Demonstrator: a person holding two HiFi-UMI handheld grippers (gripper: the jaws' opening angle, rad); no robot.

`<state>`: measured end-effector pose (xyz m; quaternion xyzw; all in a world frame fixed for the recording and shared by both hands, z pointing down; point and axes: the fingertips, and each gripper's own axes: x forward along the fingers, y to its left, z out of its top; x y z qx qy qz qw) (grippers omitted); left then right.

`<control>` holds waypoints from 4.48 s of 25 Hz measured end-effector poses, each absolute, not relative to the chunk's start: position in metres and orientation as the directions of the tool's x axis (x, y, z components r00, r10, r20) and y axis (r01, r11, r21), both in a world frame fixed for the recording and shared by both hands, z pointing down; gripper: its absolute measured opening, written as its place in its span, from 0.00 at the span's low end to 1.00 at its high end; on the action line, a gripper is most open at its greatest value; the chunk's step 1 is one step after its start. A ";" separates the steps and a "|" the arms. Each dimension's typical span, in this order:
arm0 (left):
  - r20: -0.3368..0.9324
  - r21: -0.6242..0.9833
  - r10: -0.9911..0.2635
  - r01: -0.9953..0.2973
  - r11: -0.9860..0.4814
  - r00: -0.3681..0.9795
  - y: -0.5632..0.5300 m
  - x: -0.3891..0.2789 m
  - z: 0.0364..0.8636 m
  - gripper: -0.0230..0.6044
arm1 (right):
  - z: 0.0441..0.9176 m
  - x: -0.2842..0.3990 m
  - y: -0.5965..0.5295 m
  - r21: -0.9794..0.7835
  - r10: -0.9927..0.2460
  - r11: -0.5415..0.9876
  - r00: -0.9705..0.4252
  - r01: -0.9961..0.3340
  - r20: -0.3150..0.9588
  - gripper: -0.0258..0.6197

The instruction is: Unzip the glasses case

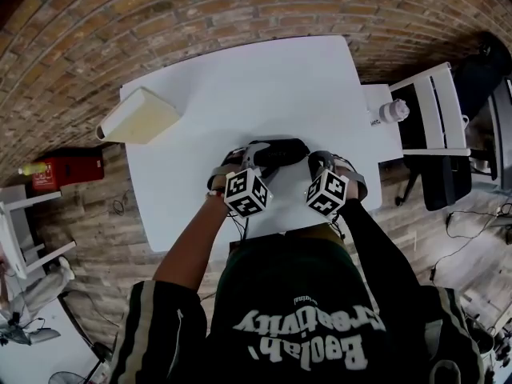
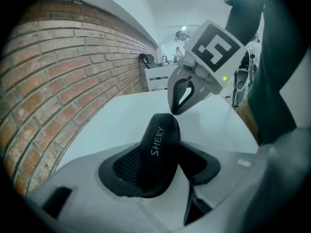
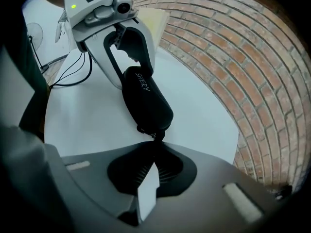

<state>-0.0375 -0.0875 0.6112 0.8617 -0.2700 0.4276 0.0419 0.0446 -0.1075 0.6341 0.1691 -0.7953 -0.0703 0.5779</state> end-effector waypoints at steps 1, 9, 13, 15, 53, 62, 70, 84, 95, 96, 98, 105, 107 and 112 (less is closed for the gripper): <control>0.759 -0.160 -0.430 -0.500 -0.851 0.489 -0.087 -0.038 0.611 0.40 | 0.635 0.045 -0.108 0.299 -0.344 0.935 -0.279 -0.190 0.897 0.06; 0.762 -0.190 -0.429 -0.466 -0.864 0.485 -0.085 -0.037 0.612 0.38 | 0.636 0.045 -0.119 0.341 -0.372 0.927 -0.283 -0.153 0.884 0.06; 0.761 -0.188 -0.428 -0.464 -0.865 0.489 -0.085 -0.037 0.612 0.38 | 0.635 0.044 -0.126 0.373 -0.377 0.925 -0.278 -0.067 0.884 0.06; 0.759 -0.189 -0.428 -0.464 -0.866 0.490 -0.085 -0.038 0.612 0.38 | 0.635 0.042 -0.128 0.384 -0.371 0.923 -0.282 -0.012 0.885 0.06; 0.707 -0.188 -0.520 -0.581 -0.792 0.480 -0.093 -0.041 0.603 0.41 | 0.624 0.024 -0.153 0.237 -0.217 0.972 -0.424 -0.007 0.879 0.19; 0.605 -0.125 -0.649 -0.750 -0.650 0.461 -0.085 -0.057 0.562 0.37 | 0.584 -0.003 -0.115 0.156 -0.143 0.987 -0.588 -0.029 0.796 0.59; 0.594 -0.015 -0.632 -0.779 -0.627 0.498 -0.061 -0.040 0.565 0.36 | 0.607 -0.034 -0.111 0.201 -0.097 0.965 -0.483 0.167 0.870 0.46; 0.637 -0.004 -0.587 -0.759 -0.651 0.500 -0.075 -0.030 0.592 0.33 | 0.603 -0.026 -0.117 -0.113 0.031 0.989 -0.598 -0.100 0.801 0.45; 0.705 0.041 -0.505 -0.739 -0.673 0.499 -0.072 -0.023 0.620 0.33 | 0.584 -0.027 -0.122 -0.127 -0.001 0.981 -0.654 -0.148 0.756 0.40; 0.705 0.046 -0.502 -0.739 -0.672 0.500 -0.072 -0.023 0.621 0.33 | 0.578 -0.027 -0.127 -0.108 -0.024 0.981 -0.663 -0.158 0.749 0.36; 0.706 0.053 -0.498 -0.739 -0.672 0.504 -0.071 -0.023 0.622 0.33 | 0.569 -0.026 -0.136 -0.067 -0.070 0.982 -0.671 -0.176 0.738 0.30; 0.701 0.064 -0.499 -0.742 -0.667 0.509 -0.069 -0.023 0.621 0.33 | 0.575 -0.007 -0.182 0.067 -0.245 0.951 -0.598 -0.303 0.763 0.06; 0.701 0.066 -0.501 -0.745 -0.664 0.508 -0.069 -0.024 0.622 0.33 | 0.589 0.000 -0.191 0.076 -0.262 0.939 -0.555 -0.334 0.789 0.06; 0.703 0.076 -0.500 -0.753 -0.654 0.506 -0.069 -0.025 0.625 0.33 | 0.616 0.013 -0.202 0.072 -0.281 0.910 -0.479 -0.408 0.831 0.06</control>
